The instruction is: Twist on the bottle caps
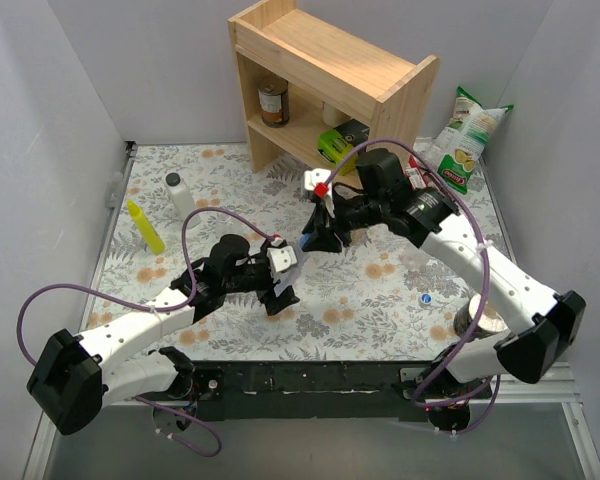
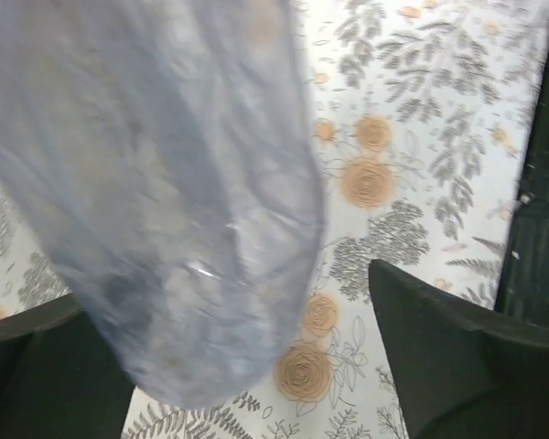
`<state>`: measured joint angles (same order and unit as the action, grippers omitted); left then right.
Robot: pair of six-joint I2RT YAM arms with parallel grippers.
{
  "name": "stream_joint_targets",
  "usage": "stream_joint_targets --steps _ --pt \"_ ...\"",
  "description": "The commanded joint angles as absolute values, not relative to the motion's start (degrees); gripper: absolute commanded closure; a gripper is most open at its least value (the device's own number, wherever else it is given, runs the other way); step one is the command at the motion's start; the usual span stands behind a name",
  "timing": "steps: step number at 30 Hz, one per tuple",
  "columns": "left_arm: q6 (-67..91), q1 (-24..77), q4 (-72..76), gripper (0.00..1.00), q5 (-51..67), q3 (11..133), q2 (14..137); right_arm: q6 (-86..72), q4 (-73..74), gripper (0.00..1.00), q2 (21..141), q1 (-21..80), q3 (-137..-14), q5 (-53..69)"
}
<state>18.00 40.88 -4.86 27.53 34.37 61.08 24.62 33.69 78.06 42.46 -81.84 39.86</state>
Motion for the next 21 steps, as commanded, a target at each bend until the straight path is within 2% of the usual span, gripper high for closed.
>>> stream_joint_targets --steps 1,5,12,21 --pt "21.2 40.6 1.8 0.02 17.9 32.2 61.2 30.7 43.4 0.91 84.1 39.7 -92.3 40.3" --pt "23.6 40.6 0.6 0.02 12.1 31.6 61.5 38.6 49.1 0.92 86.7 38.9 -98.2 35.9" --pt "23.1 40.6 -3.9 0.02 13.5 29.1 58.7 47.8 60.1 0.94 93.9 36.3 -105.6 30.0" --pt "22.1 40.6 -4.0 0.02 19.2 27.5 57.8 48.2 56.0 0.96 98.0 35.1 -104.9 22.5"
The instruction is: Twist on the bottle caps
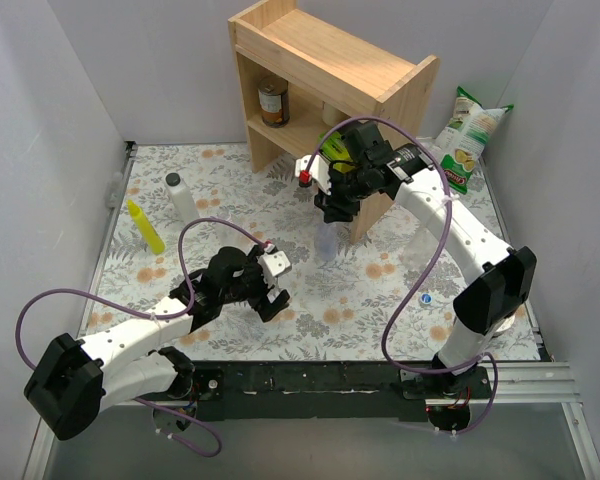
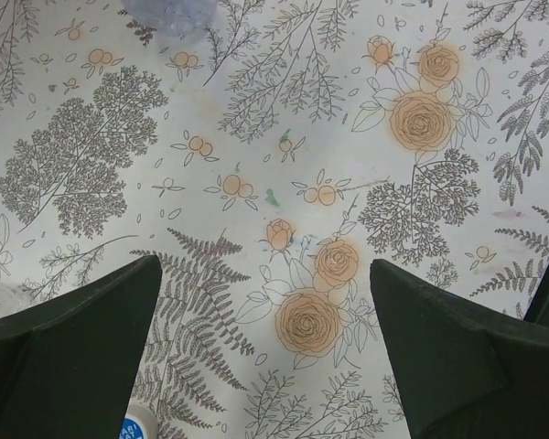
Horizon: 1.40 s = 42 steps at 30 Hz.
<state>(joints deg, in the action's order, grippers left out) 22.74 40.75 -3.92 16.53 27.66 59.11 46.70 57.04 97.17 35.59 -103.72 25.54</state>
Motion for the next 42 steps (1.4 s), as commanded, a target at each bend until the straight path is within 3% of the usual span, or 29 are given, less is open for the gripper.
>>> stream_joint_targets --steps 1,14,17,21,24,29,33,42 --pt "22.1 40.6 -4.0 0.02 19.4 27.4 57.9 47.9 55.9 0.96 98.5 35.0 -106.1 22.3" --pt "21.9 40.5 -3.9 0.02 21.8 26.5 57.7 45.0 56.9 0.89 102.4 32.2 -108.9 24.3" --pt "21.9 40.4 -3.7 0.02 22.0 26.3 57.7 43.9 56.3 0.82 102.6 31.6 -108.8 23.6" --pt "21.9 40.3 -3.5 0.02 21.9 26.1 57.8 41.8 54.6 0.58 102.5 31.0 -108.9 21.6" --pt "21.9 40.3 -3.2 0.02 22.2 25.9 57.8 41.0 54.0 0.51 102.3 30.8 -109.1 21.2" --pt "21.9 40.3 -3.2 0.02 22.6 25.9 58.0 40.9 53.9 0.47 102.4 30.7 -108.8 21.1" --pt "21.9 40.3 -3.1 0.02 22.9 25.9 58.2 40.6 53.4 0.32 102.4 30.5 -108.8 20.8" --pt "22.1 40.1 -3.1 0.02 23.5 26.0 58.4 40.6 52.6 0.3 103.3 29.9 -110.2 20.5"
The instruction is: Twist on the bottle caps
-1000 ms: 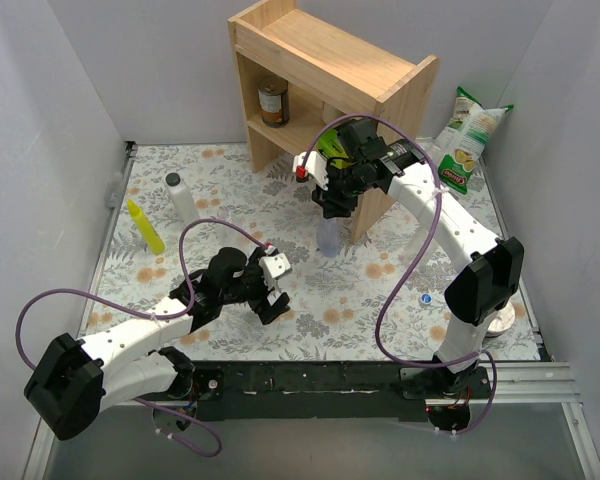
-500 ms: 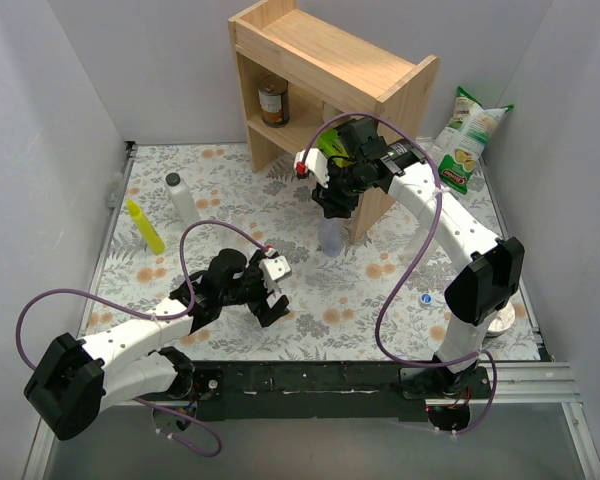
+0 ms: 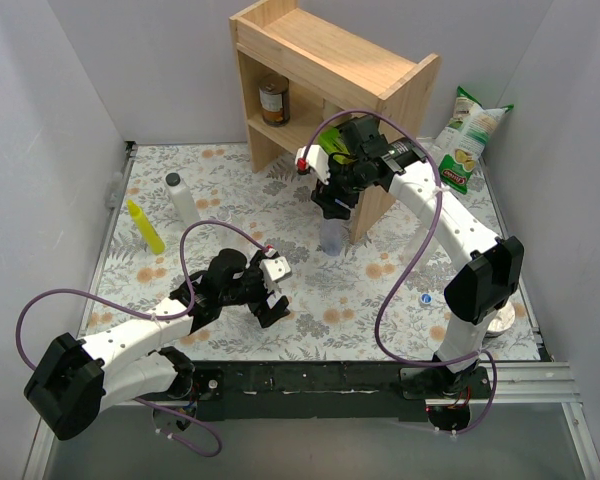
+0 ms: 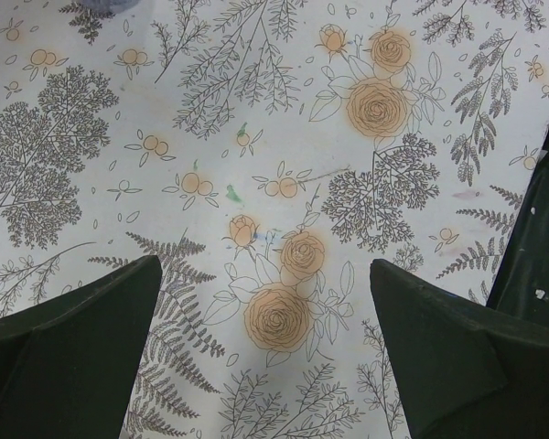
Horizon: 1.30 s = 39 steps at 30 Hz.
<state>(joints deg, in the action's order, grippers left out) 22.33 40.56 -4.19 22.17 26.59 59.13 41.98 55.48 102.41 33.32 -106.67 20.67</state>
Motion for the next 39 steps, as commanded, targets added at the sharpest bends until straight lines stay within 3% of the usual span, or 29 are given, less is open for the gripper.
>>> stream_joint_targets --steps 1,19,23,24,31,37,39 --pt "22.1 40.1 -3.1 0.02 23.5 26.1 58.5 40.4 52.5 0.3 103.4 29.9 -110.2 20.5" --pt "22.5 39.7 -2.9 0.02 23.9 26.4 59.2 39.8 51.3 0.28 102.9 29.4 -109.1 21.8" --pt "22.8 39.7 -2.7 0.02 24.1 26.5 59.2 39.7 49.0 0.08 101.3 29.4 -109.2 24.0" --pt "22.9 39.7 -2.7 0.02 24.1 26.5 59.3 39.0 48.0 0.07 100.6 29.4 -109.2 25.0" --pt "23.3 39.7 -2.1 0.02 24.3 27.0 59.9 28.0 37.4 0.06 87.3 29.9 -106.0 33.8" --pt "22.9 39.7 -1.1 0.02 25.8 28.1 60.4 29.3 46.5 0.07 71.9 29.7 -94.9 27.4" --pt "22.8 39.6 -1.3 0.02 27.1 29.3 60.8 30.9 49.9 0.14 67.9 28.0 -91.4 23.6"
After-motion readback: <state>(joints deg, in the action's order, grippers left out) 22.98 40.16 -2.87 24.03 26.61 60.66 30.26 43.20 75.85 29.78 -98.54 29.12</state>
